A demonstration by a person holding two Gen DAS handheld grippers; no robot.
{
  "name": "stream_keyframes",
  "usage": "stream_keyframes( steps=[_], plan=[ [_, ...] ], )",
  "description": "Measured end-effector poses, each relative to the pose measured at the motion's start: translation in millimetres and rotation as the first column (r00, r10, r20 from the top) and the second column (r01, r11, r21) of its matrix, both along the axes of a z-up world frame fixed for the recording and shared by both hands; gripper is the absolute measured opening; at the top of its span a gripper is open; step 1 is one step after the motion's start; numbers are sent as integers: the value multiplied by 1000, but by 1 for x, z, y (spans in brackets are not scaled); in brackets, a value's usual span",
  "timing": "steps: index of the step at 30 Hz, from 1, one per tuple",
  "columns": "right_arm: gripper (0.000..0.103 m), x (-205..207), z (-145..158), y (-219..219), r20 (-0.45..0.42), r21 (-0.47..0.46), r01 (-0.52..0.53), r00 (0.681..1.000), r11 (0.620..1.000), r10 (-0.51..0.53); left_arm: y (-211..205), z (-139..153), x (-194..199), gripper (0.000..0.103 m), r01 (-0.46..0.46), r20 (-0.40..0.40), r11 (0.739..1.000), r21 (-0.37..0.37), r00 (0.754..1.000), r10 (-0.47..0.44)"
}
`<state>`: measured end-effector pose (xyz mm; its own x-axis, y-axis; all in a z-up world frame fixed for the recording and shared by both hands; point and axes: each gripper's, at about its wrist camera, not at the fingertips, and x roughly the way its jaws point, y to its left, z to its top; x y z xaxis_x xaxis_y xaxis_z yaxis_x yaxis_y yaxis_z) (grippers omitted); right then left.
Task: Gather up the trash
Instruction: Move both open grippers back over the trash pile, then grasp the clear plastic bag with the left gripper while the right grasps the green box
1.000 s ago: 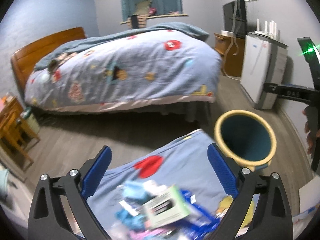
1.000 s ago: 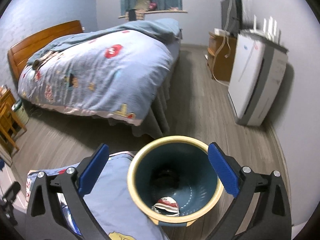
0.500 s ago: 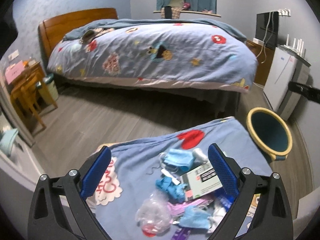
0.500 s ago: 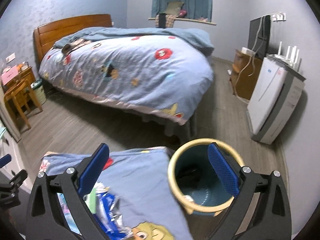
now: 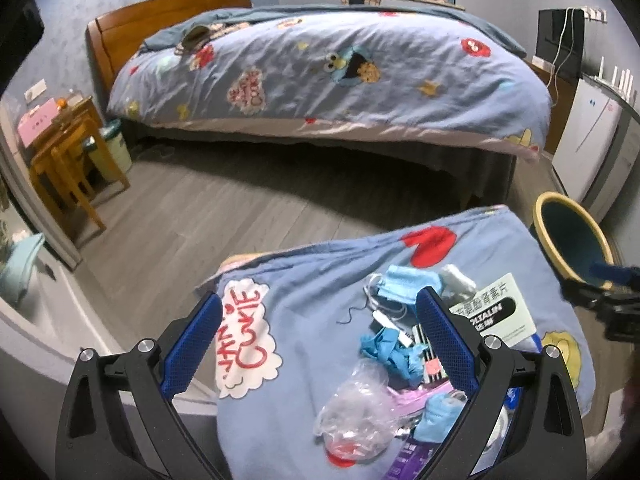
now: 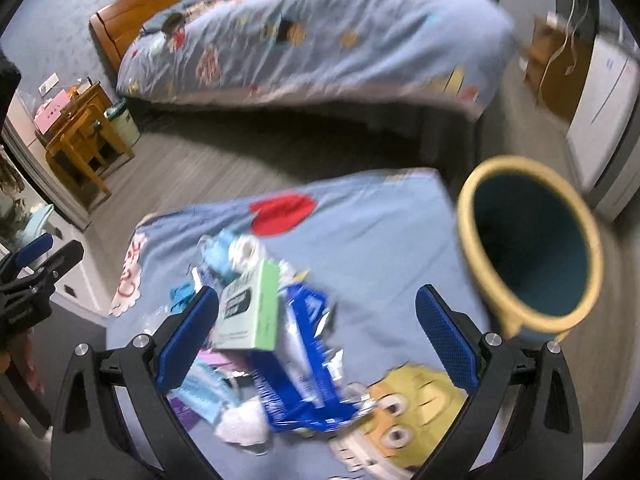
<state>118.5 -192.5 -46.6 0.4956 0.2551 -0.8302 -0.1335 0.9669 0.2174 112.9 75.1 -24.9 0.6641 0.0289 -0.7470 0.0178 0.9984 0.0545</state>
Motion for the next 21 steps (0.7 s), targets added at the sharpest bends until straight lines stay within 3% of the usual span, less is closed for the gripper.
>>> stream_keyframes(
  steps=[4, 6, 9, 14, 19, 21],
  plan=[
    [82, 8, -20, 24, -46, -46, -73, 996, 996, 71, 1, -27, 6, 96, 19, -106, 1000, -4, 994, -20],
    [71, 14, -31, 31, -79, -41, -90, 993, 995, 87, 1, -45, 10, 96, 34, -188, 999, -11, 982, -35],
    [63, 20, -40, 35, -115, -14, -97, 989, 995, 95, 5, -64, 10, 94, 31, -280, 998, -59, 959, -46],
    [54, 27, -47, 40, -153, 8, -108, 982, 994, 108, -7, -85, 7, 93, 96, -350, 995, -40, 931, -104],
    [42, 28, -52, 40, -180, 21, -122, 976, 992, 124, -16, -107, 7, 78, 115, -436, 993, -35, 892, -118],
    [36, 28, -52, 39, -192, 38, -126, 973, 991, 131, -20, -114, 8, 60, 129, -466, 991, -38, 875, -132]
  ],
)
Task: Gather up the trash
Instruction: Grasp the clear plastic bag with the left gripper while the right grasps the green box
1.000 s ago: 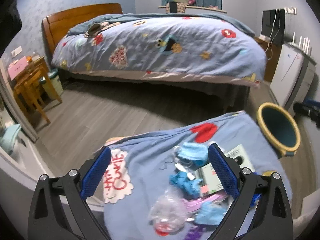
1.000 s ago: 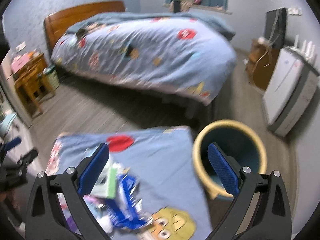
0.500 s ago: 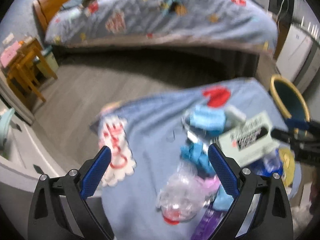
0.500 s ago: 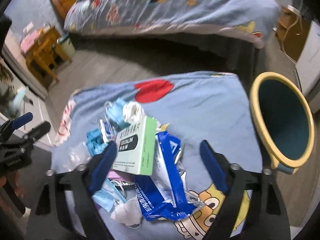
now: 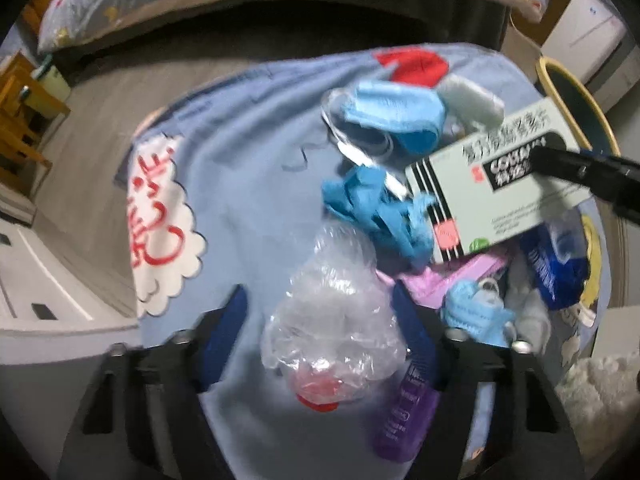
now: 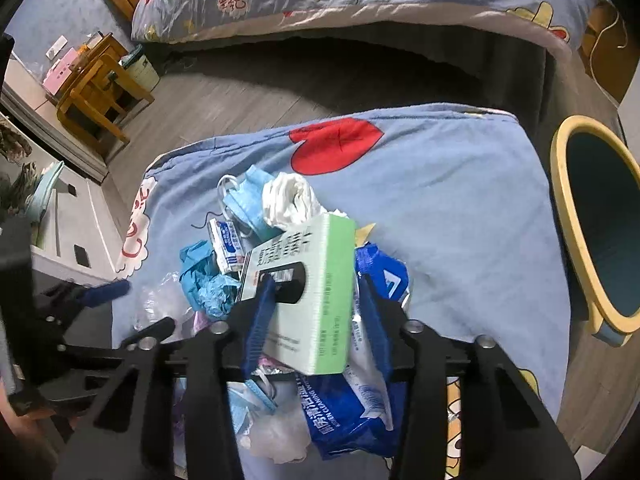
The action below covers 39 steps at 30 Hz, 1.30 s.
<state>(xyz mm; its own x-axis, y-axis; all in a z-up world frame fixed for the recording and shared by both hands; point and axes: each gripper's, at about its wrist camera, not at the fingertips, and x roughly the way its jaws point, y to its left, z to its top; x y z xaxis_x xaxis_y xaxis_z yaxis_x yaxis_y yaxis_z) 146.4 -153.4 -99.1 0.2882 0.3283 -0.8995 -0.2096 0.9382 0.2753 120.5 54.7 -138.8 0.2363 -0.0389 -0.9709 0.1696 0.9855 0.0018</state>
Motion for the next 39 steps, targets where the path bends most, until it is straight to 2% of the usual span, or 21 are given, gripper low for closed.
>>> stream_keyframes(
  steps=[1, 2, 5, 9, 13, 17, 21, 25, 30, 39],
  plan=[
    [35, 0, 0, 0, -3, 3, -2, 1000, 1000, 2, -2, -3, 0, 57, 6, -13, 1000, 1, 1000, -6],
    [34, 0, 1, 0, -3, 2, -6, 1000, 1000, 6, -3, -4, -1, 47, 10, -17, 1000, 9, 1000, -10],
    [30, -3, 9, 2, 16, -2, -14, 1000, 1000, 14, -7, -3, -4, 31, 30, -8, 999, 32, 1000, -30],
    [23, -11, 30, 3, 59, 3, -23, 998, 1000, 23, -10, 1, -10, 24, 34, 11, 998, 55, 999, -35],
    [20, -17, 52, -2, 92, 25, 1, 996, 1000, -3, -8, 16, -13, 22, 29, 70, 997, 78, 997, -34],
    [19, -23, 78, -11, 141, 44, 18, 990, 999, -24, -3, 40, -16, 22, -13, 149, 998, 63, 989, 3],
    [19, -27, 97, -24, 198, 20, 32, 980, 999, -35, -5, 69, -16, 22, -36, 244, 998, 41, 969, 25],
    [19, -29, 113, -45, 222, 55, 73, 971, 996, -83, -8, 86, -14, 22, -38, 319, 999, 16, 947, 30],
    [19, -35, 129, -63, 267, 72, 94, 957, 993, -110, -19, 98, -14, 22, -26, 369, 1000, 1, 929, 24],
    [19, -41, 145, -98, 326, 63, 144, 932, 988, -156, -35, 108, -15, 22, -2, 401, 1000, -30, 916, 14]
  ],
)
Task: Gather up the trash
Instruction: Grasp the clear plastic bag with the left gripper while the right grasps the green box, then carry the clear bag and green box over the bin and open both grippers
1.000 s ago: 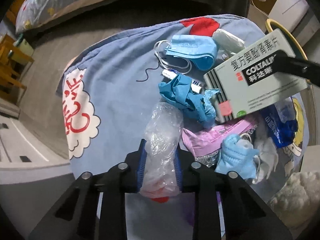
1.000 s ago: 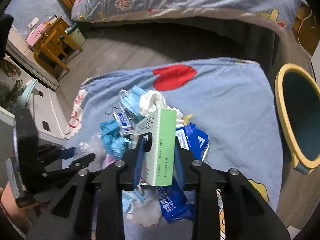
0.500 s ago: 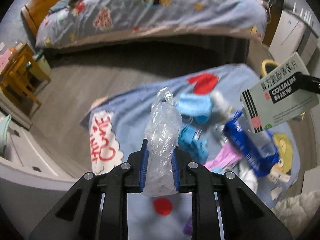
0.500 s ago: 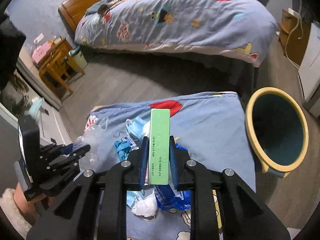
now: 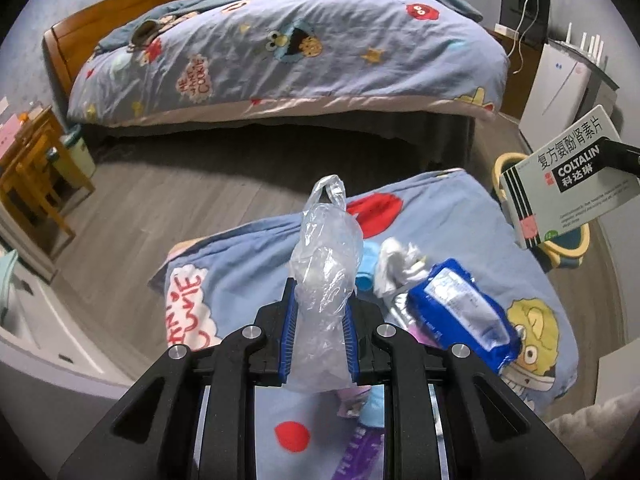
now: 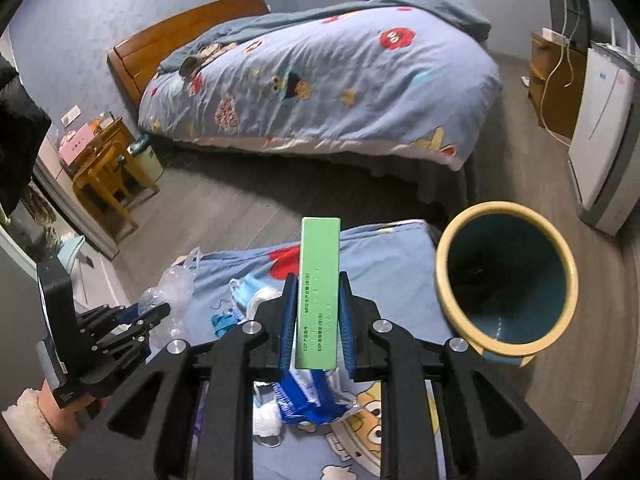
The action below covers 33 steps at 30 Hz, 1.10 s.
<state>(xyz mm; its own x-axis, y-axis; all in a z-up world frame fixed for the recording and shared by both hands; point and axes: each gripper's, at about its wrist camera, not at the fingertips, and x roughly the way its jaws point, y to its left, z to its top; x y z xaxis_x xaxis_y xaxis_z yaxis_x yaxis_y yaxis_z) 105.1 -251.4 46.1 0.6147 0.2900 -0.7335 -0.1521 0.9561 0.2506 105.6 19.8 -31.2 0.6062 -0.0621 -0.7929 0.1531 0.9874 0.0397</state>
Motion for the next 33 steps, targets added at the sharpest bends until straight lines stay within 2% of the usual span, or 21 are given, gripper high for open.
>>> stream_keyframes(
  steps=[14, 23, 28, 33],
  plan=[
    [19, 11, -7, -29, 13, 23, 44, 999, 999, -45, -16, 3, 5, 22, 18, 28, 1000, -13, 999, -17],
    [19, 35, -13, -60, 1, 73, 72, 997, 995, -72, -50, 11, 9, 22, 77, 50, 996, -49, 996, -75],
    [19, 49, -10, -100, 10, 97, 120, 993, 988, -121, -76, 16, 15, 22, 110, 54, 991, -82, 993, -105],
    [19, 55, -13, -157, -10, 156, 217, 976, 964, -218, -116, 14, 27, 22, 178, 49, 982, -69, 983, -175]
  ],
)
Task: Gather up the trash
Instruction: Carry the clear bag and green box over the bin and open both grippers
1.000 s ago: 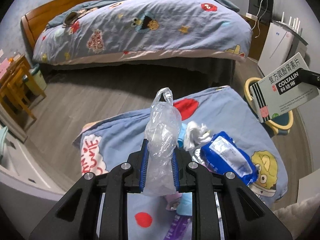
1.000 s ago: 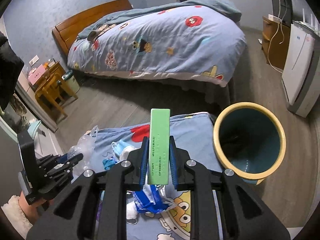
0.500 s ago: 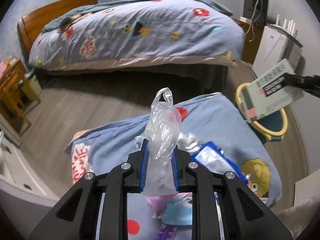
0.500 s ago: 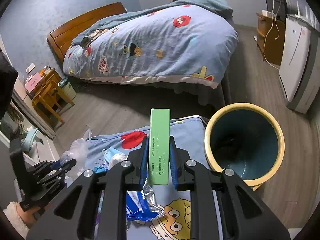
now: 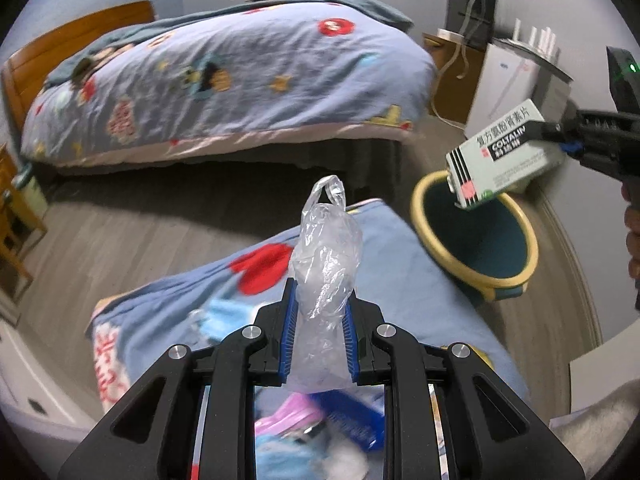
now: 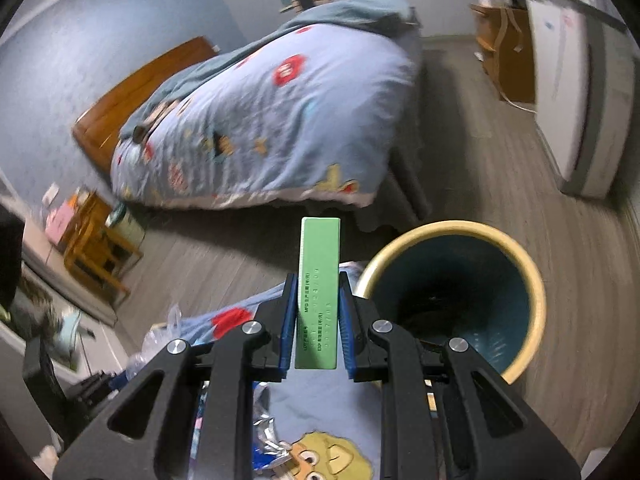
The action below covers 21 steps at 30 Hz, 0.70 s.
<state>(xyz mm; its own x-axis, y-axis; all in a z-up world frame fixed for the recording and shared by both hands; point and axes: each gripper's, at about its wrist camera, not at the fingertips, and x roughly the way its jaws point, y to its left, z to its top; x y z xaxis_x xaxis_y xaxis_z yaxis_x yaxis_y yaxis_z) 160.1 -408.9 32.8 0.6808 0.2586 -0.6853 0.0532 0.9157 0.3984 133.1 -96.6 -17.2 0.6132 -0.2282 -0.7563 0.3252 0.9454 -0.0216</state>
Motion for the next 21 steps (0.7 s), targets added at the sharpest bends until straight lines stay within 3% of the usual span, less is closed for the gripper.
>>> stream_keyframes(
  steps=[9, 21],
  plan=[
    [19, 0, -32, -78, -83, -27, 171, 981, 985, -173, -89, -16, 24, 22, 119, -34, 993, -24, 992, -120],
    [19, 10, -63, -91, -182, -80, 218, 956, 973, -230, -190, -52, 61, 22, 214, -107, 975, -55, 970, -218]
  ],
)
